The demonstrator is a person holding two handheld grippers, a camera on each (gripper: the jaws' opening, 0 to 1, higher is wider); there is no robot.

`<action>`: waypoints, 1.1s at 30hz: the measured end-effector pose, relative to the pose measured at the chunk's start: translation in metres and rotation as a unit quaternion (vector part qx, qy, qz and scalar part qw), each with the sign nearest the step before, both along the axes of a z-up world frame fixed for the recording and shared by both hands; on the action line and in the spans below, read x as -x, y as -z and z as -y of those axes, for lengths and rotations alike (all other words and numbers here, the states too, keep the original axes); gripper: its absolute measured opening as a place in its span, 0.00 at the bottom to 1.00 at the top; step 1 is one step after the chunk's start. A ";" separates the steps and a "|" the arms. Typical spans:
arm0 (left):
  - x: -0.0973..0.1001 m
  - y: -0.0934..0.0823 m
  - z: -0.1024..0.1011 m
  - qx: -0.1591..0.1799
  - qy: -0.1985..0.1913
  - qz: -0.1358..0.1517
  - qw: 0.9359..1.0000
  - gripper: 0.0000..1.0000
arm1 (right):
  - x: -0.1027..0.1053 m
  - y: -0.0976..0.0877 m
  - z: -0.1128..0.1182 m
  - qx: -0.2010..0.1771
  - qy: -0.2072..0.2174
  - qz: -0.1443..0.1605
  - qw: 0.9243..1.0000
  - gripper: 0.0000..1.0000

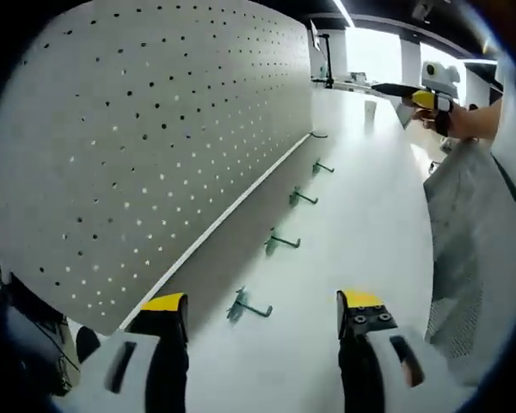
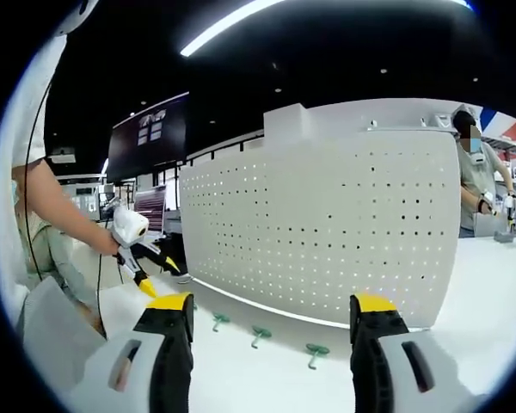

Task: Insert the hook assembly into the mounting plate slot until the hook locks in place.

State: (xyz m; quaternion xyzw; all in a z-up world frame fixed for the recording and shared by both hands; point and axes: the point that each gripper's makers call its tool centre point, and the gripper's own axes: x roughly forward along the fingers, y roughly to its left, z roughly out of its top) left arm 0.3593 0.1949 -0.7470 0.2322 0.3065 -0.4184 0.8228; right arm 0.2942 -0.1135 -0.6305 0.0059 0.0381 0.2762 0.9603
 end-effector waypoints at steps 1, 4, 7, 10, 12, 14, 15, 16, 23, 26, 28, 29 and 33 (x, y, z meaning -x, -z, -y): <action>0.001 0.001 0.001 -0.003 0.004 -0.006 1.000 0.72 | 0.000 0.000 0.000 -0.001 -0.001 0.000 1.000 0.72; -0.001 0.010 -0.001 -0.021 0.021 -0.016 0.999 0.71 | 0.000 0.000 -0.001 0.001 -0.001 0.000 1.000 0.72; -0.002 0.019 -0.005 -0.039 0.033 -0.027 0.998 0.71 | 0.000 0.001 -0.001 0.000 0.000 0.000 1.000 0.71; -0.002 0.027 -0.005 -0.055 0.051 -0.037 0.996 0.69 | 0.000 0.001 0.000 -0.002 0.001 -0.002 1.000 0.71; -0.004 0.032 -0.008 -0.071 0.060 -0.040 0.995 0.67 | -0.001 0.003 0.001 -0.003 0.003 -0.006 1.000 0.71; -0.006 0.035 -0.009 -0.082 0.065 -0.044 0.993 0.68 | -0.001 0.003 0.001 -0.003 0.003 -0.008 1.000 0.70; -0.008 0.036 -0.009 -0.087 0.068 -0.045 0.993 0.69 | -0.001 0.003 0.001 -0.003 0.004 -0.008 1.000 0.70; -0.009 0.037 -0.009 -0.091 0.072 -0.044 0.992 0.69 | -0.001 0.004 0.001 -0.003 0.004 -0.009 1.000 0.70; -0.016 0.046 -0.011 -0.115 0.097 -0.057 0.987 0.70 | -0.001 0.005 0.002 -0.004 0.004 -0.011 1.000 0.70; -0.018 0.053 -0.013 -0.129 0.110 -0.067 0.983 0.70 | -0.001 0.005 0.002 -0.004 0.004 -0.011 1.000 0.69; -0.019 0.055 -0.012 -0.129 0.116 -0.075 0.982 0.70 | -0.001 0.005 0.001 -0.005 0.004 -0.012 1.000 0.69; -0.021 0.056 -0.011 -0.131 0.119 -0.075 0.981 0.70 | -0.001 0.005 0.002 -0.004 0.004 -0.012 1.000 0.69; -0.025 0.061 -0.012 -0.139 0.128 -0.085 0.978 0.69 | -0.001 0.005 0.002 -0.004 0.006 -0.012 1.000 0.69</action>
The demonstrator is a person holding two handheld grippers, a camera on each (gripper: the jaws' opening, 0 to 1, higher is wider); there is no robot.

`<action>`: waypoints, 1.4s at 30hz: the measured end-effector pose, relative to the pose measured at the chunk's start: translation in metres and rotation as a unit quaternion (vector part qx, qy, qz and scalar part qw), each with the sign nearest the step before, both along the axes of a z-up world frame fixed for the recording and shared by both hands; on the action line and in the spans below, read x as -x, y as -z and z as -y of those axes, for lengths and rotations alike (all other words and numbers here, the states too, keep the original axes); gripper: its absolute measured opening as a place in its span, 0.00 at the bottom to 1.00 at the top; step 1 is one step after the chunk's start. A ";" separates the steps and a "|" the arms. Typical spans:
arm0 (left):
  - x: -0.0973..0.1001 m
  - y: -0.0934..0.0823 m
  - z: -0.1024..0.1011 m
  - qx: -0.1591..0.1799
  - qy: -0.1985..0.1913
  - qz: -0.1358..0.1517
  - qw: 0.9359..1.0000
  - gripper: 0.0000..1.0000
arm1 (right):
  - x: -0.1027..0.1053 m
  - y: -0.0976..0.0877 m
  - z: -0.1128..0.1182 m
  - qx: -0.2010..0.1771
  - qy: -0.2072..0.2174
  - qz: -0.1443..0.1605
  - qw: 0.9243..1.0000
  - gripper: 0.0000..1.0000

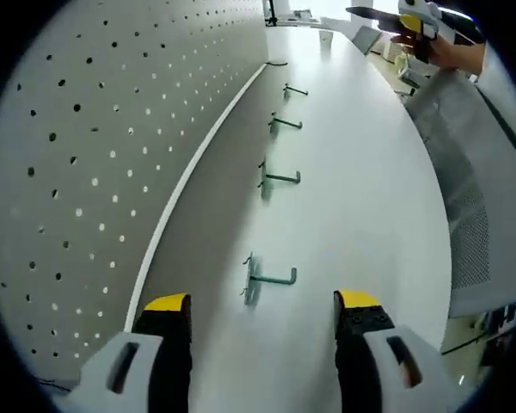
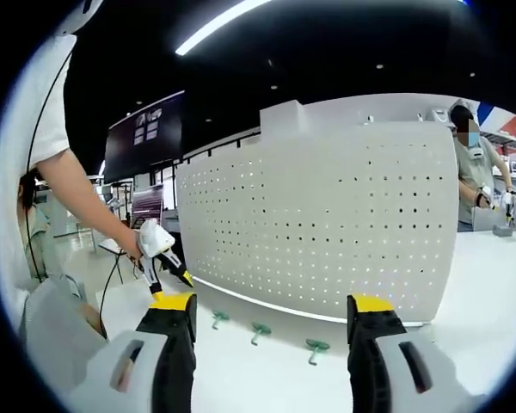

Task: Insert the hook assembly into the mounting plate slot until the hook locks in place.

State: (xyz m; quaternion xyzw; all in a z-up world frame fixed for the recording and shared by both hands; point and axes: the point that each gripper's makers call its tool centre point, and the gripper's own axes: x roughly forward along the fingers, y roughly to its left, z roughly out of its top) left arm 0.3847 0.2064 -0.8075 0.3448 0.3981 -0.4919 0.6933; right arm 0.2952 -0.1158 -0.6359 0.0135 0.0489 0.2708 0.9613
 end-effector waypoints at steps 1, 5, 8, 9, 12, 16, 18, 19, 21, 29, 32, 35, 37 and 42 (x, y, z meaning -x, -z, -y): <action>-0.001 0.001 -0.001 -0.003 0.002 -0.002 1.000 0.69 | 0.000 0.000 0.000 -0.001 0.000 0.000 1.000 0.69; -0.004 0.005 0.002 -0.011 0.014 -0.011 1.000 0.68 | 0.000 0.001 0.000 0.000 0.000 -0.002 1.000 0.68; -0.004 0.011 0.001 -0.024 0.026 -0.021 0.999 0.69 | 0.000 0.001 0.000 -0.002 0.001 -0.005 1.000 0.68; -0.005 0.012 0.003 -0.027 0.027 -0.027 0.999 0.69 | 0.000 0.001 0.001 -0.005 0.003 -0.003 1.000 0.68; -0.002 0.014 0.006 -0.033 0.038 -0.037 0.998 0.68 | 0.000 0.001 0.002 -0.006 0.005 -0.005 1.000 0.68; -0.001 0.021 0.004 -0.051 0.057 -0.042 0.996 0.66 | 0.000 0.002 0.001 -0.003 0.003 -0.006 1.000 0.67; -0.001 0.024 0.002 -0.064 0.068 -0.039 0.995 0.64 | 0.000 0.002 0.001 -0.002 0.002 -0.005 1.000 0.67; -0.001 0.023 0.005 -0.050 0.062 -0.048 0.996 0.63 | 0.000 0.002 0.001 -0.001 0.002 -0.006 1.000 0.67; -0.003 0.023 0.003 -0.055 0.063 -0.045 0.996 0.65 | 0.000 0.002 0.001 -0.002 0.003 -0.006 1.000 0.67; -0.001 0.023 0.003 -0.050 0.067 -0.053 0.995 0.63 | -0.001 0.002 0.002 -0.001 0.007 -0.006 1.000 0.68; -0.001 0.023 0.001 -0.057 0.074 -0.054 0.994 0.60 | -0.001 0.002 0.002 -0.001 0.006 -0.006 1.000 0.68; -0.001 0.022 -0.001 -0.062 0.080 -0.054 0.993 0.50 | -0.001 0.003 0.002 0.000 0.006 -0.007 1.000 0.67; -0.002 0.022 -0.002 -0.062 0.075 -0.054 0.994 0.48 | -0.001 0.004 0.002 0.002 0.006 -0.007 1.000 0.67; -0.002 0.021 -0.002 -0.060 0.070 -0.054 0.994 0.39 | -0.001 0.004 0.002 0.004 0.006 -0.007 1.000 0.67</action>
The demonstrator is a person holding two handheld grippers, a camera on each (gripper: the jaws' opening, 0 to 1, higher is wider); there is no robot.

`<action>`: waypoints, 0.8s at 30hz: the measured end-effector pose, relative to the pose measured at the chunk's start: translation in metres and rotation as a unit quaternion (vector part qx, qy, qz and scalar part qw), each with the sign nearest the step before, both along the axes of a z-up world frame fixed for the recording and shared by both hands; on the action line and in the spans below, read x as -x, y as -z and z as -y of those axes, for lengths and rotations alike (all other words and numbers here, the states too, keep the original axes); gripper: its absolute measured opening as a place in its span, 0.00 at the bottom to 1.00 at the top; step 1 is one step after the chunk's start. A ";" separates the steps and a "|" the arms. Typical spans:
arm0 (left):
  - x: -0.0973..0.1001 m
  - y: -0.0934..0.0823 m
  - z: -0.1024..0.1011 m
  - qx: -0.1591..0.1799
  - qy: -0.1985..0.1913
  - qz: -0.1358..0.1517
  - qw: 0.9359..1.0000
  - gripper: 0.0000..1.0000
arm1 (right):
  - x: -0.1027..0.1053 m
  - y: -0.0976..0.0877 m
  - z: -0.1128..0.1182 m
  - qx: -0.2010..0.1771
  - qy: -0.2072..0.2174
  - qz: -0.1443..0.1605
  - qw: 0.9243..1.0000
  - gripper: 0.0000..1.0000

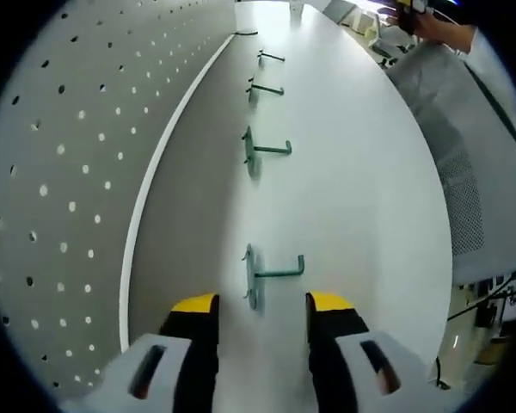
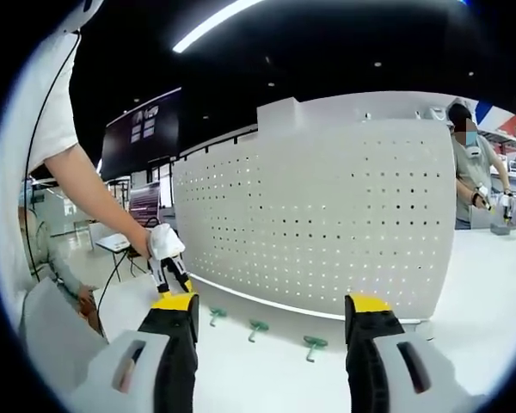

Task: Insert the hook assembly into the mounting plate slot until the hook locks in place.

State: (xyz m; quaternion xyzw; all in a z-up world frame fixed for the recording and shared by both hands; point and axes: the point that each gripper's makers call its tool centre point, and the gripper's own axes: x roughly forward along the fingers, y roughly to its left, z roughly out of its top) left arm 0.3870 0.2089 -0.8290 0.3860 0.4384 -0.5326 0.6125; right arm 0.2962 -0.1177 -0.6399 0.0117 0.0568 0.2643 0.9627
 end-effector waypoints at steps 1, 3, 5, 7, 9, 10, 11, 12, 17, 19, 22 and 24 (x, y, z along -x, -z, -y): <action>0.000 0.000 0.000 0.000 0.003 0.001 1.000 0.37 | 0.000 0.000 0.000 0.001 -0.001 -0.001 1.000 0.67; 0.000 -0.001 0.000 -0.001 0.003 0.001 1.000 0.35 | 0.000 0.001 -0.001 0.002 -0.002 0.000 1.000 0.67; -0.001 -0.001 0.001 0.002 -0.005 0.003 1.000 0.30 | 0.000 0.002 -0.001 0.003 -0.002 -0.001 1.000 0.66; -0.002 -0.001 0.002 0.002 -0.006 0.004 1.000 0.27 | 0.000 0.002 -0.001 0.003 -0.002 -0.002 1.000 0.66; -0.002 -0.001 0.003 -0.002 -0.004 0.005 1.000 0.25 | 0.000 0.001 0.000 0.003 -0.001 -0.001 1.000 0.66; -0.001 -0.002 0.005 -0.003 -0.003 0.004 1.000 0.25 | 0.000 0.001 0.000 0.004 -0.001 -0.002 1.000 0.66; 0.000 -0.002 0.005 -0.004 -0.001 0.005 1.000 0.24 | 0.000 0.001 -0.001 0.004 -0.002 -0.002 1.000 0.66; 0.000 -0.002 0.003 -0.004 0.001 0.005 1.000 0.23 | 0.000 0.001 -0.001 0.004 -0.002 -0.002 1.000 0.66; -0.003 -0.002 0.003 -0.006 -0.010 0.010 1.000 0.17 | 0.000 0.002 0.000 0.005 -0.001 -0.002 1.000 0.65; -0.006 -0.001 0.004 -0.008 -0.016 0.012 1.000 0.13 | 0.000 0.002 0.000 0.005 -0.001 -0.002 1.000 0.65; -0.009 0.000 0.004 -0.018 -0.012 0.024 0.999 0.06 | 0.000 0.002 0.000 0.006 -0.001 -0.002 1.000 0.65; -0.011 0.000 0.004 -0.022 -0.016 0.022 0.999 0.06 | 0.000 0.003 0.000 0.007 -0.001 -0.003 1.000 0.65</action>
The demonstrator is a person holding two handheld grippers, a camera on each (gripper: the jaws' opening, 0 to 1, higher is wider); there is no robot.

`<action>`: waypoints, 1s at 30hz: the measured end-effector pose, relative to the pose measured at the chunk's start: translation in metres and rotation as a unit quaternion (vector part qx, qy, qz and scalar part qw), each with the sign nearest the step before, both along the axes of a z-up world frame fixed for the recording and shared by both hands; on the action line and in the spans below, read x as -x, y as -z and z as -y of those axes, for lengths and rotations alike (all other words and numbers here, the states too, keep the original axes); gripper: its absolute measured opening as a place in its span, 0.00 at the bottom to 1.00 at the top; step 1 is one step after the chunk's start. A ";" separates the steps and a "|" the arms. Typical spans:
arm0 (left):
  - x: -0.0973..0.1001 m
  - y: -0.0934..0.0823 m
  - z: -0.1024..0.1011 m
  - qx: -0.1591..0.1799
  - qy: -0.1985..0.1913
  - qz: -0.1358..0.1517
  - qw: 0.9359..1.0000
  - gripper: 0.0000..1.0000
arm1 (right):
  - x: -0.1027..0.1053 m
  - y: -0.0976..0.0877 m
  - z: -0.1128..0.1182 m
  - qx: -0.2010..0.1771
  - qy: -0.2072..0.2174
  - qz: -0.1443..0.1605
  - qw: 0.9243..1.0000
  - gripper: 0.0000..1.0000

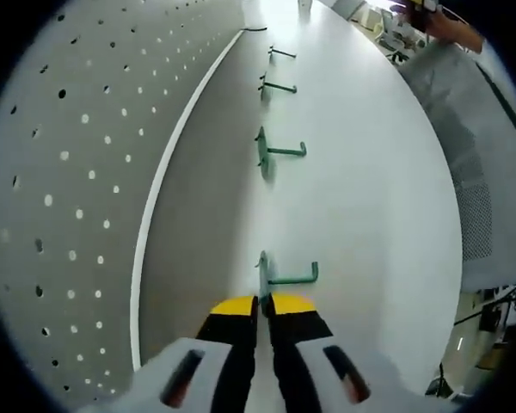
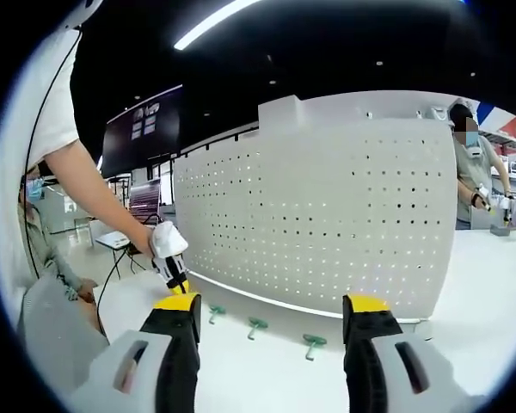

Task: Insert the hook assembly into the mounting plate slot until the hook locks in place.

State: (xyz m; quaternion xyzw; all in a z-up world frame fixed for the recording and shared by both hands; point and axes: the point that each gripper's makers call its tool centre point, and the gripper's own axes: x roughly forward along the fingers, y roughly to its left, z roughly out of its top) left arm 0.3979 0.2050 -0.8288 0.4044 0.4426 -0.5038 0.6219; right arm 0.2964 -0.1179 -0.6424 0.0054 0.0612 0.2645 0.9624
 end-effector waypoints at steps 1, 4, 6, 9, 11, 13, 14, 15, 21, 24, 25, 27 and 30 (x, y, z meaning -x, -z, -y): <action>0.000 0.000 0.000 -0.001 -0.001 0.000 1.000 0.05 | 0.000 0.000 0.000 0.000 0.000 0.000 1.000 0.65; 0.000 0.000 0.000 -0.001 -0.001 0.002 1.000 0.04 | 0.000 0.000 0.000 0.001 0.000 0.000 1.000 0.64; -0.001 0.000 -0.001 0.000 -0.003 0.003 1.000 0.04 | 0.000 0.000 0.000 0.001 0.000 0.000 1.000 0.64; -0.001 0.000 -0.001 0.001 -0.003 0.006 1.000 0.04 | 0.000 0.001 0.000 0.002 -0.001 -0.001 1.000 0.64; -0.001 0.000 0.000 0.001 0.001 0.009 1.000 0.04 | 0.000 0.001 -0.001 0.003 -0.002 0.000 1.000 0.64; -0.001 0.000 0.000 -0.001 0.005 0.013 1.000 0.04 | 0.000 0.001 -0.002 0.004 -0.003 0.000 1.000 0.64; -0.001 0.000 0.000 -0.001 0.006 0.013 1.000 0.04 | 0.000 0.001 -0.002 0.004 -0.004 0.000 1.000 0.64; -0.001 0.000 0.000 -0.001 0.005 0.014 1.000 0.04 | 0.001 0.001 -0.002 0.005 -0.004 0.000 1.000 0.64; -0.001 0.000 0.000 0.002 -0.001 0.021 1.000 0.03 | 0.000 0.001 -0.002 0.005 -0.004 0.000 1.000 0.64; -0.001 0.000 -0.001 0.005 -0.006 0.028 1.000 0.03 | 0.001 0.000 -0.003 0.005 -0.005 0.000 1.000 0.64; 0.000 -0.001 0.000 0.007 -0.007 0.029 1.000 0.03 | 0.001 0.000 -0.003 0.004 -0.006 0.001 1.000 0.64; 0.000 -0.001 0.000 0.012 -0.014 0.029 0.999 0.03 | 0.001 -0.001 -0.003 -0.004 -0.005 0.001 1.000 0.64; -0.001 -0.003 0.000 0.025 -0.024 0.033 0.999 0.03 | 0.001 -0.001 -0.001 -0.005 -0.004 0.001 1.000 0.65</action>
